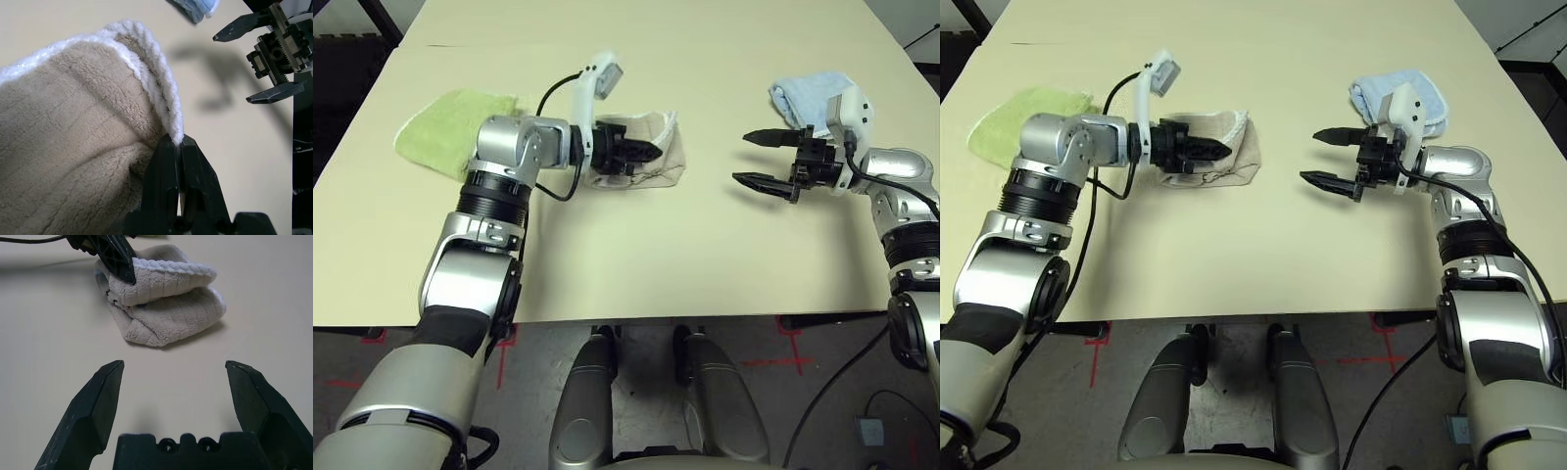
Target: Fold the towel and set it aside.
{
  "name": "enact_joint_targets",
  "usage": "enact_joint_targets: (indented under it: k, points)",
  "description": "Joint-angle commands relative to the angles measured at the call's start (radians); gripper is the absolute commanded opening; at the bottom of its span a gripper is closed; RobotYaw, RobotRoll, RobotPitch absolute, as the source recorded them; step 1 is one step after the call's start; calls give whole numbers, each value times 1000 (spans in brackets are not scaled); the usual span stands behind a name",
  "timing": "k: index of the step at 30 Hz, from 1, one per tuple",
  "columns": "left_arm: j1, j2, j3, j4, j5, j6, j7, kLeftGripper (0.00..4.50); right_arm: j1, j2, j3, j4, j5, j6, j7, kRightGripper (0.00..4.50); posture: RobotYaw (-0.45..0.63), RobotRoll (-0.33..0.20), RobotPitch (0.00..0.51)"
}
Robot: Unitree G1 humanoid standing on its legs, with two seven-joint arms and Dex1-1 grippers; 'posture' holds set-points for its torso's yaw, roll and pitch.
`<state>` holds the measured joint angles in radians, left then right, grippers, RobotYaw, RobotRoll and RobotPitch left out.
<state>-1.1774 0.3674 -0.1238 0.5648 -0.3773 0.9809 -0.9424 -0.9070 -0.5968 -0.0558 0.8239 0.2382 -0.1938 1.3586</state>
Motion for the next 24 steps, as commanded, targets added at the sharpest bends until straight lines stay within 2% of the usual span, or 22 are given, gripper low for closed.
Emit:
enact_joint_targets:
  k: [1,4,6,10,12,18,21,24]
  points:
    - [8,-25,17,-28,-18,24,4,529,22,-11,-12,-16,8,4,0,4500,17,0,236]
    - [14,-25,20,-55,-35,26,-17,1424,22,-12,-11,-18,7,3,0,4500,18,0,235]
    - [20,-22,33,-80,-59,26,-44,2211,19,-12,-10,-18,8,3,0,4500,19,0,234]
    - [54,13,70,-141,-94,-98,-151,3752,6,-5,-14,-14,16,8,-1,4500,25,0,233]
    - [72,57,76,-154,-100,-157,-226,4490,-3,0,-19,-14,27,20,2,4500,28,0,234]
    - [152,213,36,-94,-27,-439,-456,4490,-27,30,-19,-23,53,52,8,4500,36,0,238]
    - [189,246,39,-14,16,-634,-546,4490,-41,53,-15,-23,62,59,13,4500,39,0,240]
    - [199,250,57,51,34,-751,-585,4490,-50,63,-9,-8,58,51,24,4500,45,0,242]
